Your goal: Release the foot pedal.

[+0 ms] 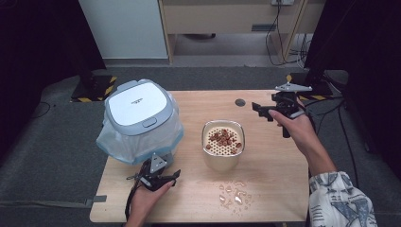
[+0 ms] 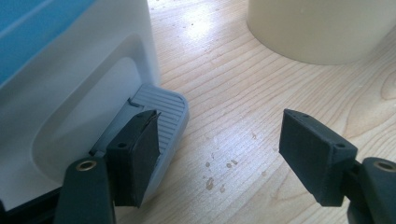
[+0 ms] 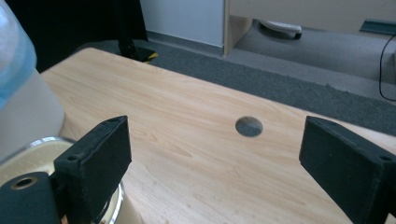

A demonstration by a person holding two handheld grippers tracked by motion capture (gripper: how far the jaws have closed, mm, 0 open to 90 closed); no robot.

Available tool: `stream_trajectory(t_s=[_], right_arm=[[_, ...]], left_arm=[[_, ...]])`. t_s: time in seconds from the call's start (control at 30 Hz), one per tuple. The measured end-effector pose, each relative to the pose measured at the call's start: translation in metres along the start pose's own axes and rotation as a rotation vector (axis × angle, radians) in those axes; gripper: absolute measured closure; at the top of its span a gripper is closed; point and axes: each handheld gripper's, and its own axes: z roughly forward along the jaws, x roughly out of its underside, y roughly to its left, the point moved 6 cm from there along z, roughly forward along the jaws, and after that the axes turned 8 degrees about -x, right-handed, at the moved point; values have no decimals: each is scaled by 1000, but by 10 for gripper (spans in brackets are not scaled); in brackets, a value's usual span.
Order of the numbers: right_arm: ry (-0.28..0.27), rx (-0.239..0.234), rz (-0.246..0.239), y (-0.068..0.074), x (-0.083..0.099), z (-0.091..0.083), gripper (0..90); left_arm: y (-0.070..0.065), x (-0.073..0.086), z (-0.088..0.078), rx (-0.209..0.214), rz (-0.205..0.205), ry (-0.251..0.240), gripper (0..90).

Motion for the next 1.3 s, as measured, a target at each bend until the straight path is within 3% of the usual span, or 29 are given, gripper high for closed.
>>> stream_trajectory(t_s=[0.7, 1.3], right_arm=[[78, 40, 57, -23, 80, -1, 91], [151, 52, 125, -26, 145, 6, 82]], left_arm=[[-2, 2, 3, 5, 25, 3, 245], [-2, -1, -3, 21, 11, -29, 241]])
